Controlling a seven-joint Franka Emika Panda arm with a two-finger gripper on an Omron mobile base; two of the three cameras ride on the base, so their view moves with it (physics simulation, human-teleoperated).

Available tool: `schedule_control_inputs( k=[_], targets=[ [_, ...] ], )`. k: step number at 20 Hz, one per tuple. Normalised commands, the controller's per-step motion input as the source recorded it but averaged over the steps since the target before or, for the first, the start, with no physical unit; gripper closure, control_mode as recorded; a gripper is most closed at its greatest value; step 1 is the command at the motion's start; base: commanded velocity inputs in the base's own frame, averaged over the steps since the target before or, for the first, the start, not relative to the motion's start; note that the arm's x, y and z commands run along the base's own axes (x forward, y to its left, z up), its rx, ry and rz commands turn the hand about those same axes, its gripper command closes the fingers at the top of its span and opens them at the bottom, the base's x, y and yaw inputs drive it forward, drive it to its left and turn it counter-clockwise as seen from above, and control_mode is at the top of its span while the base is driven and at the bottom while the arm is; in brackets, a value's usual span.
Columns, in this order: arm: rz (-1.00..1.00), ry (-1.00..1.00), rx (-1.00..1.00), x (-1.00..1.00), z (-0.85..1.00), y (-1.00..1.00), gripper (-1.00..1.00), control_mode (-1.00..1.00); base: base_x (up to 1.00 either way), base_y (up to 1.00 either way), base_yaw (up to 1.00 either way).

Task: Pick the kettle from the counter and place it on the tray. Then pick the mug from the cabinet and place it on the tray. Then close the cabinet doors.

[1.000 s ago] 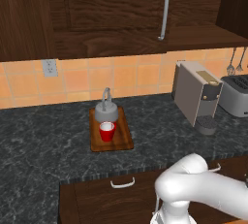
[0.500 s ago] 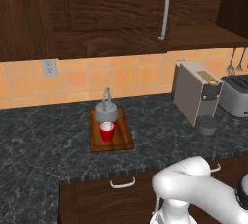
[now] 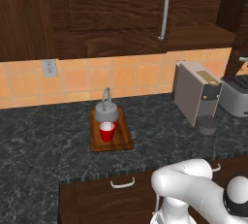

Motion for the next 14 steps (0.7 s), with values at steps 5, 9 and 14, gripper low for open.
schedule_control_inputs(
  k=[5,9,14],
  targets=[
    [0.0,0.04,0.05,0.98,-0.02,0.42,-1.0,-1.0,0.0,0.0,0.0],
    [0.0,0.03,0.06,0.99,0.0,0.28,-1.0,-1.0,0.0,0.0,0.0],
    [-0.01,-0.01,0.01,0.99,-0.06,0.2,-1.0,-1.0,0.0,0.0,0.0]
  ],
)
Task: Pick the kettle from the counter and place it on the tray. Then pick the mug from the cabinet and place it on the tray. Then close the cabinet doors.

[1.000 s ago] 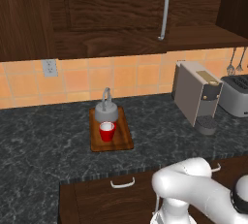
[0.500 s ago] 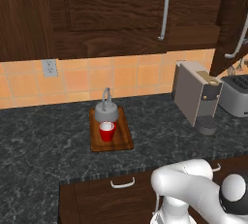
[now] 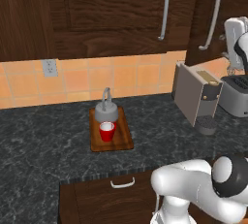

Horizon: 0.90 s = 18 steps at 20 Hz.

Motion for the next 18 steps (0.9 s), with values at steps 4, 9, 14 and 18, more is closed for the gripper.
schedule_control_inputs(
  k=[4,9,14,18],
  targets=[
    [-0.1,0.0,0.0,1.0,-0.16,0.23,-1.0,-1.0,0.0,0.0,0.0],
    [-0.15,0.0,0.0,0.99,-0.21,0.21,-1.0,-1.0,0.0,0.0,0.0],
    [-0.12,0.07,0.0,0.49,-0.15,0.06,-1.0,-1.0,0.0,0.0,0.0],
    [-0.11,0.15,0.0,0.0,-0.02,-0.05,-1.0,-1.0,0.0,0.0,0.0]
  ],
)
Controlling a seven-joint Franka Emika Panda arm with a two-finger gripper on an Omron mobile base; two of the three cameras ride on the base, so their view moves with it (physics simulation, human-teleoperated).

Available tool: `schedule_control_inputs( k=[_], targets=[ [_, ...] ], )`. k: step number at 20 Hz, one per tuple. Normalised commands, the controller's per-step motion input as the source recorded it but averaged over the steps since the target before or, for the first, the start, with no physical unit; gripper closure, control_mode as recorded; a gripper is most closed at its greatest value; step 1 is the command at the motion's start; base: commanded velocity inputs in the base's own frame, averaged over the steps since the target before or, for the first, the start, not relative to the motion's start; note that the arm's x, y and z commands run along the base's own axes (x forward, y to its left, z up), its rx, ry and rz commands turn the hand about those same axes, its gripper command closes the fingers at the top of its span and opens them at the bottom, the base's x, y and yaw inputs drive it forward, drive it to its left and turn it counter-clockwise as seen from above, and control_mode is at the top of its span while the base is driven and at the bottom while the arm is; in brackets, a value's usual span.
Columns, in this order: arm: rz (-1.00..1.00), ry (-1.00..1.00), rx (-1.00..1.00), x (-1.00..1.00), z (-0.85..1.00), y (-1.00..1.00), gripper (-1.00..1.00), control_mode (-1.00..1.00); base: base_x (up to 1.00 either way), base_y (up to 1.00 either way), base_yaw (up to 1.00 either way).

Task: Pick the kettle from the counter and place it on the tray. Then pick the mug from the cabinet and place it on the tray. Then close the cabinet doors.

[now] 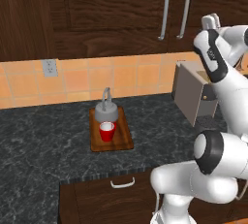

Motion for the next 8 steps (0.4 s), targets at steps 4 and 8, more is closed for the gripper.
schedule_control_inputs(
  k=[4,8],
  targets=[
    [-0.1,0.06,0.0,0.0,-0.01,-0.06,-1.0,-1.0,0.0,0.0,0.0],
    [-0.05,0.0,0.0,0.0,0.0,0.0,-1.0,-1.0,0.0,0.0,0.0]
  ],
)
